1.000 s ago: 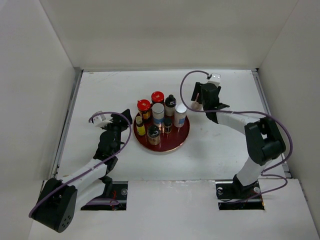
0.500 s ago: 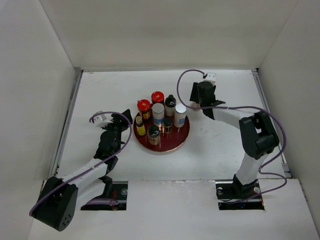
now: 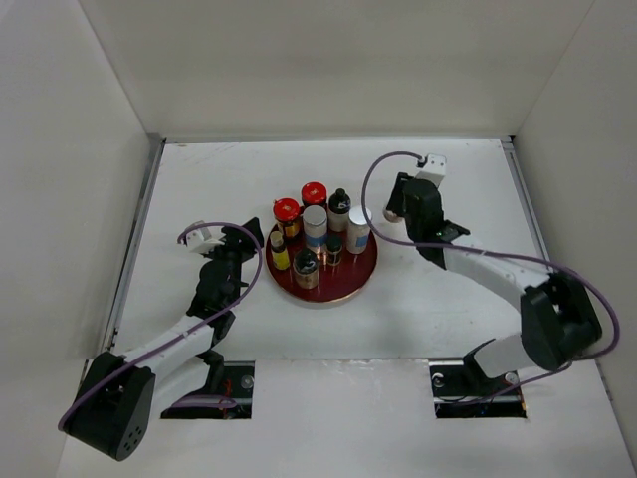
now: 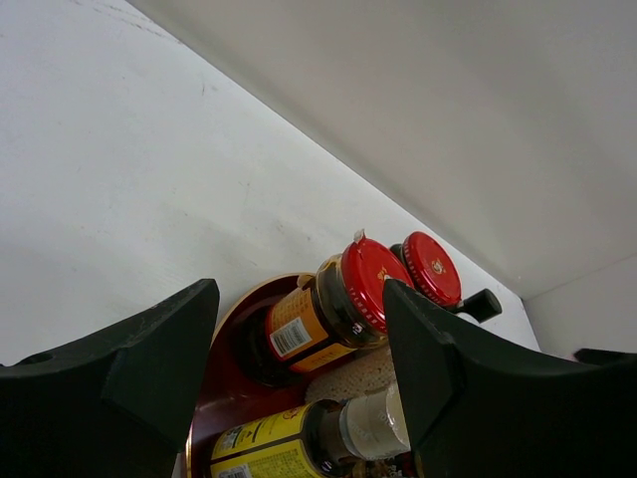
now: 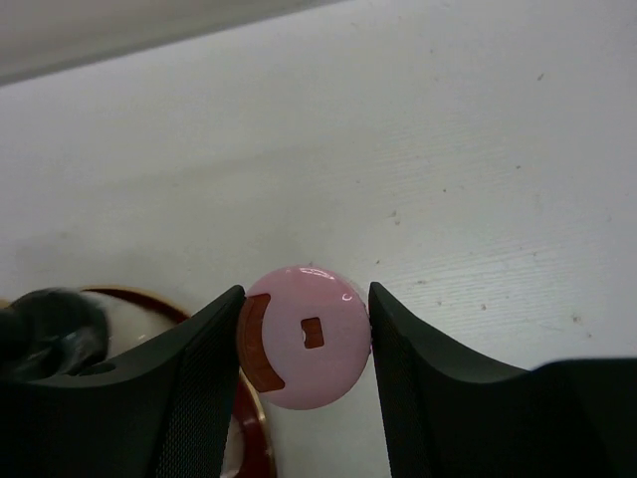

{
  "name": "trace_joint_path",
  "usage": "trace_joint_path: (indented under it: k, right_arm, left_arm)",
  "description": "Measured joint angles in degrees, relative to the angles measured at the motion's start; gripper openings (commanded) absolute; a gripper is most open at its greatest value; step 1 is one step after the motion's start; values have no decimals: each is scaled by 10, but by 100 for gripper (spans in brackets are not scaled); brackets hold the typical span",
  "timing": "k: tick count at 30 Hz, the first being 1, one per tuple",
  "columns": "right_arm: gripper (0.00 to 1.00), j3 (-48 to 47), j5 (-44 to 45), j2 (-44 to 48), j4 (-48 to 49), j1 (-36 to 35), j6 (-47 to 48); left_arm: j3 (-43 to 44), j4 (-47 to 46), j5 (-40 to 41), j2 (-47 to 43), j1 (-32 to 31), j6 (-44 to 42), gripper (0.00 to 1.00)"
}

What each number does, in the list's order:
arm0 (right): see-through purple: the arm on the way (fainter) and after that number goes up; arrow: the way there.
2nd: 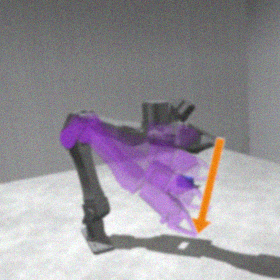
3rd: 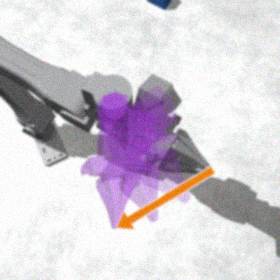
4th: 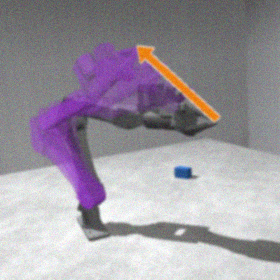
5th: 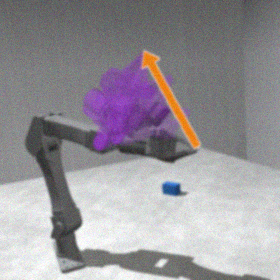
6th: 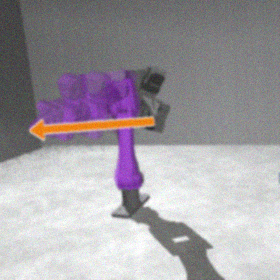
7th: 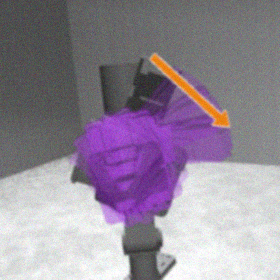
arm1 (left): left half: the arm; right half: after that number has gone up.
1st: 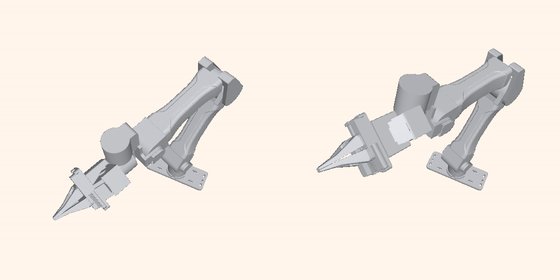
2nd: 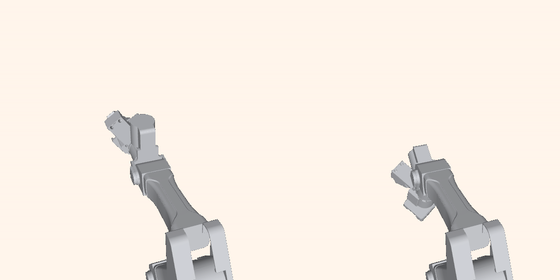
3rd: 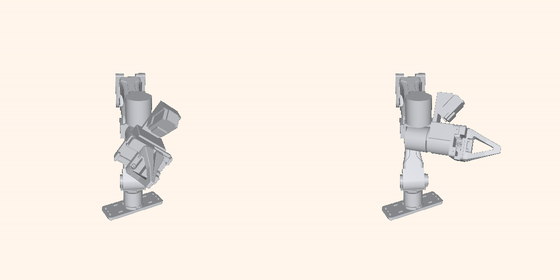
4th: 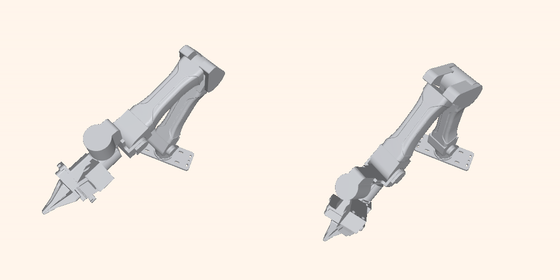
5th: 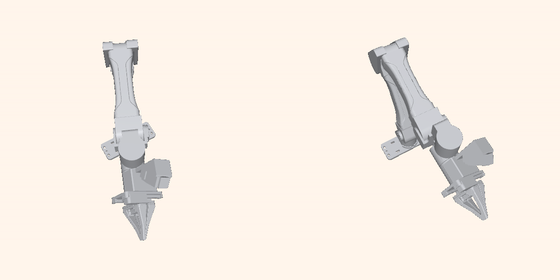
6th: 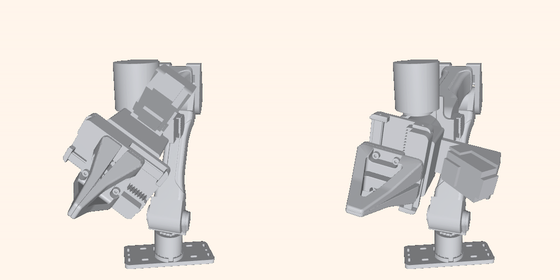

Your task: Organize the condiment bottles

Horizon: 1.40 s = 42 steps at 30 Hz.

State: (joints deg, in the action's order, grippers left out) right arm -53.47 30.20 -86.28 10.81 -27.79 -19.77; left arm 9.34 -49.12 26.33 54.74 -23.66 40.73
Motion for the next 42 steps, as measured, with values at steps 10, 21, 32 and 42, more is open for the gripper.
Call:
trace_joint_path:
  k: [10, 21, 32, 42]
  right_arm:
    - [39, 139, 52, 214, -90, -140, -19]
    - [40, 136, 22, 216, -111, -289, -56]
    - [47, 120, 11, 82, -16, -289, -37]
    - [67, 138, 12, 71, 33, -289, -36]
  left_arm:
    - [0, 0, 0, -3, 0, -2, 69]
    - [0, 0, 4, -6, 0, -5, 87]
    - [-2, 0, 5, -17, 4, -5, 100]
    - [-2, 0, 24, -5, 4, -2, 100]
